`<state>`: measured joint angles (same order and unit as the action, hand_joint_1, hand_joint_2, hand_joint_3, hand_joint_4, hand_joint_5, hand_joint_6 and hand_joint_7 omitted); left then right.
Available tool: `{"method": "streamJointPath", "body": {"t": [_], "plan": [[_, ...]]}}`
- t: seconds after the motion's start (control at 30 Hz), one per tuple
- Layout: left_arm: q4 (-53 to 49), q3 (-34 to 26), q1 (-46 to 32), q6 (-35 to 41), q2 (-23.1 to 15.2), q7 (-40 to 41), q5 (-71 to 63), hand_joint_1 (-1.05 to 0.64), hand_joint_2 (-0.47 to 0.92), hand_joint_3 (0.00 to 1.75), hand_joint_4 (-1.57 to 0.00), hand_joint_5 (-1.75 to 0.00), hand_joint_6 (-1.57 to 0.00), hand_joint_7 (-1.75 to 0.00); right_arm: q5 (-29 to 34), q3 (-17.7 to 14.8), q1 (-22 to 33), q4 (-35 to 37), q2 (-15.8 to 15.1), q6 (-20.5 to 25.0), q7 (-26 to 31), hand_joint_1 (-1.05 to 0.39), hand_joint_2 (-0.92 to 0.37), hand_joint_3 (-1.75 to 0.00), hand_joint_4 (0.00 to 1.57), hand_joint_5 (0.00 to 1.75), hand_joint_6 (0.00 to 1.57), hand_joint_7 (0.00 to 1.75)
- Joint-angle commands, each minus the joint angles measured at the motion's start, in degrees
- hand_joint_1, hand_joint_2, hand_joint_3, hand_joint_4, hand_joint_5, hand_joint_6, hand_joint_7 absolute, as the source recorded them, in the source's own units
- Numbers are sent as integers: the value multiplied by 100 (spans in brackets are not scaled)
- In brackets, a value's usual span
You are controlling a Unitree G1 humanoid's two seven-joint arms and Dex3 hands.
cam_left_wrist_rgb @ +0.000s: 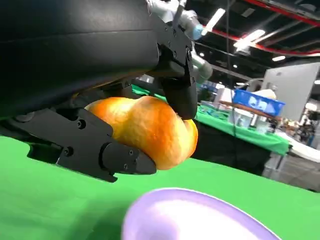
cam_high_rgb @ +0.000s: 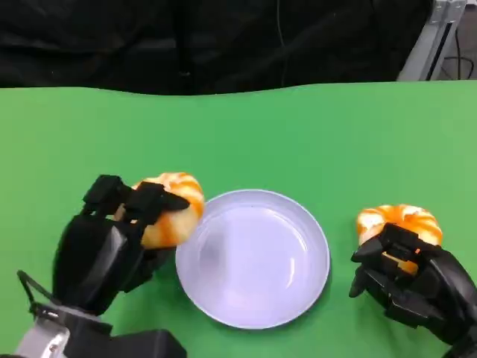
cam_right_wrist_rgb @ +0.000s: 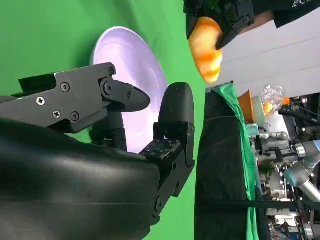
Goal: Grasp the bread from the table and place it into the plate.
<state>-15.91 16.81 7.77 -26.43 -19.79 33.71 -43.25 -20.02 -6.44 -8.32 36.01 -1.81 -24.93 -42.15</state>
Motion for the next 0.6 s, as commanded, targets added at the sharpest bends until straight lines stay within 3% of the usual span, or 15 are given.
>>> {"method": "streamJointPath", "body": {"t": [0.03,0.6], "plan": [[103,111,101,-187,54,-193,19,-11,92,37,-28,-161,-34,-132,17,-28,44,-80,-35,-32,44,3,-85,-60,49,170,57,124],[-108,419,511,-582,379,-682,150,-9,92,27,-35,-158,-42,-125,51,12,67,-133,-20,7,140,5,-85,-61,47,171,55,126]]}}
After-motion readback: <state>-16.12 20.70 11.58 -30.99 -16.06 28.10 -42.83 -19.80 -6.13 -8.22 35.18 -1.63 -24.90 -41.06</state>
